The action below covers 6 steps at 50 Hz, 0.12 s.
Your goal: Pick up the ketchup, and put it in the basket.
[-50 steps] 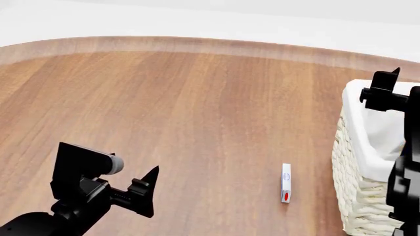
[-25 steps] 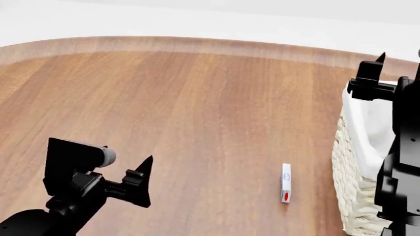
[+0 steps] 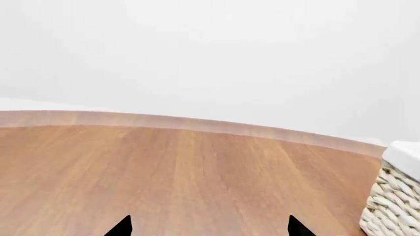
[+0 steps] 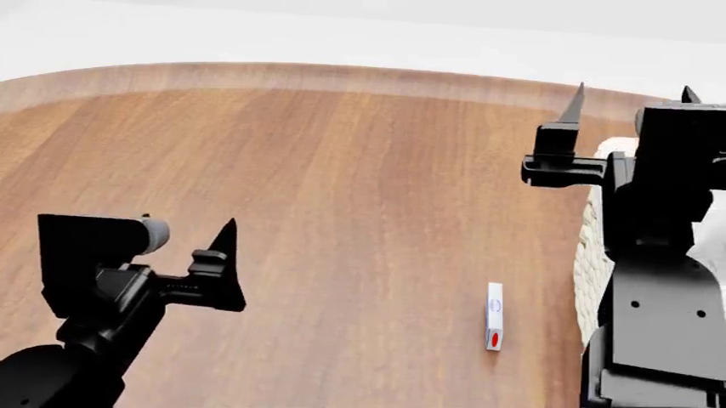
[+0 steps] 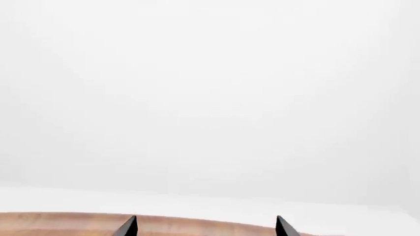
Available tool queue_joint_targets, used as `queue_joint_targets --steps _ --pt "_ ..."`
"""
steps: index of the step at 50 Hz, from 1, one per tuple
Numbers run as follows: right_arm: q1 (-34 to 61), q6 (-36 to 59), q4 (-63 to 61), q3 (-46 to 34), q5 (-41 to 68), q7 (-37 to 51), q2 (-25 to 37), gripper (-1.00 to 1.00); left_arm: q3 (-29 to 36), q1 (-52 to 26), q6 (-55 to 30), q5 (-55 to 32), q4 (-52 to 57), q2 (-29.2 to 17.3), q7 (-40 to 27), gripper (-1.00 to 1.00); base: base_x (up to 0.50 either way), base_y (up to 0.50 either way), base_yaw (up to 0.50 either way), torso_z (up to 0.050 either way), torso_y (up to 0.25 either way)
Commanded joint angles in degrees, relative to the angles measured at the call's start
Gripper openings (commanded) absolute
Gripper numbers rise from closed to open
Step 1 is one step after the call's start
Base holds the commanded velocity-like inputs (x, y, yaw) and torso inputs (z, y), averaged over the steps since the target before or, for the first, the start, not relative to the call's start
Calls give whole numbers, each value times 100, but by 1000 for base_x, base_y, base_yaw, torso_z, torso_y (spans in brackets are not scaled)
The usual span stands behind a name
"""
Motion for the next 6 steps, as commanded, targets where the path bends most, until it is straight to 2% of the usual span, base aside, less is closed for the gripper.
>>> queue_joint_targets --steps 1,6 --pt "-1385 368 -2482 7 -194 72 -444 100 -265 151 396 294 414 101 -326 100 0 0 0 0 0" --pt "-1781 475 -3221 -43 -185 154 -547 100 -314 189 486 331 549 121 -466 100 0 0 0 0 0"
